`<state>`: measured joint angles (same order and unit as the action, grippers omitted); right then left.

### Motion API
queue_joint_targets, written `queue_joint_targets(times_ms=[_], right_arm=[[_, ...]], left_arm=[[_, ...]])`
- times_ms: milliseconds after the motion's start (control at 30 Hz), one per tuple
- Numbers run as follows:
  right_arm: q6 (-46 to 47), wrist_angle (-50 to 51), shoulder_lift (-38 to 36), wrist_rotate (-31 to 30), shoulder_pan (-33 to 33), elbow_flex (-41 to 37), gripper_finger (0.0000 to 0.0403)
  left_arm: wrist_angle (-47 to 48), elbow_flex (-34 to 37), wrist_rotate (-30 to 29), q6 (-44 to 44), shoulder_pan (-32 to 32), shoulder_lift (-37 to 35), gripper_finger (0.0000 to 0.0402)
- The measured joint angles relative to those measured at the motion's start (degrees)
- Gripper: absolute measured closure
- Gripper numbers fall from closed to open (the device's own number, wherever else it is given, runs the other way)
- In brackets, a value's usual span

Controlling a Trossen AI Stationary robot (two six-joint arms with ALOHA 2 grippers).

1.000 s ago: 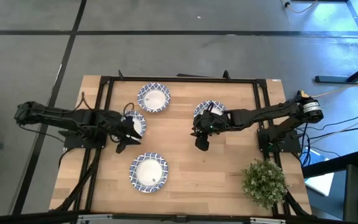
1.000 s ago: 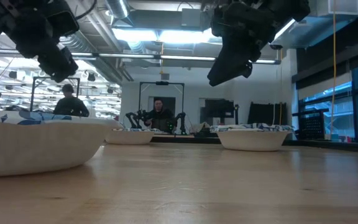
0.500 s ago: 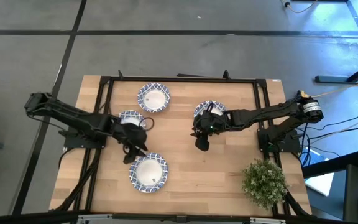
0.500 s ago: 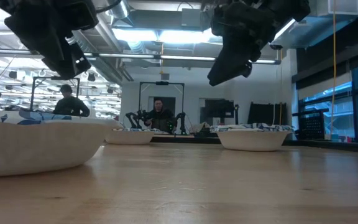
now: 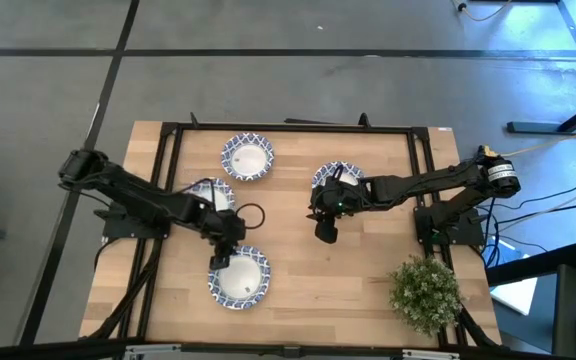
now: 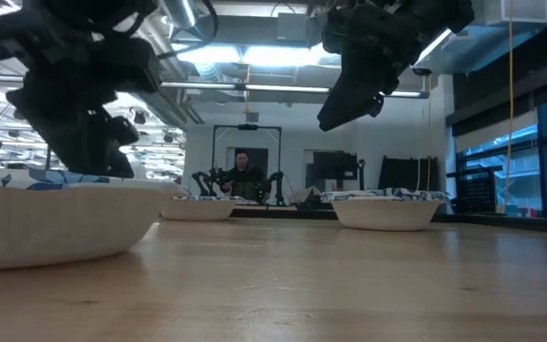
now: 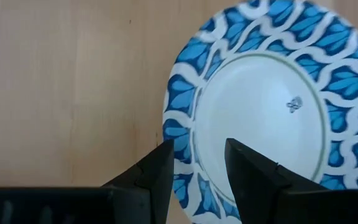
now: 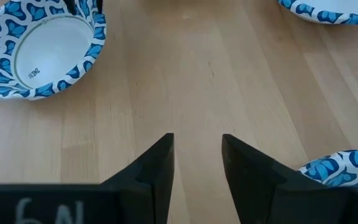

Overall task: Nest bowls inside each other
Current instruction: Stack the blue bowl on the blue bowls

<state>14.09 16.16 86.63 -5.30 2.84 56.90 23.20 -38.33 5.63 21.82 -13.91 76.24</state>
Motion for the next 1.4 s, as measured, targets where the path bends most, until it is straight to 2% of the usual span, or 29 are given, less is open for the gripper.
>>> queue_joint_targets(times_ms=[633, 900, 1133, 1400], right_arm=[[-1.27, 0.00, 0.00, -0.02, 0.47, 0.00, 0.0267], [-2.48, -0.02, 0.00, -0.04, 0.47, 0.00, 0.0267], [-2.62, 0.00, 0.00, -0.04, 0.47, 0.00, 0.0267], [-2.63, 0.00, 0.00, -0.07, 0.45, 0.00, 0.0267]], left_arm=[[0.30, -1.25, -2.01, 0.52, 1.63, 1.54, 0.0264], [0.50, -5.05, -2.52, -3.77, 2.86, 1.54, 0.0264], [5.86, -5.14, -4.36, -5.90, 3.29, 1.54, 0.0264], [6.09, -5.14, -4.51, -7.35, 3.02, 1.79, 0.0264]])
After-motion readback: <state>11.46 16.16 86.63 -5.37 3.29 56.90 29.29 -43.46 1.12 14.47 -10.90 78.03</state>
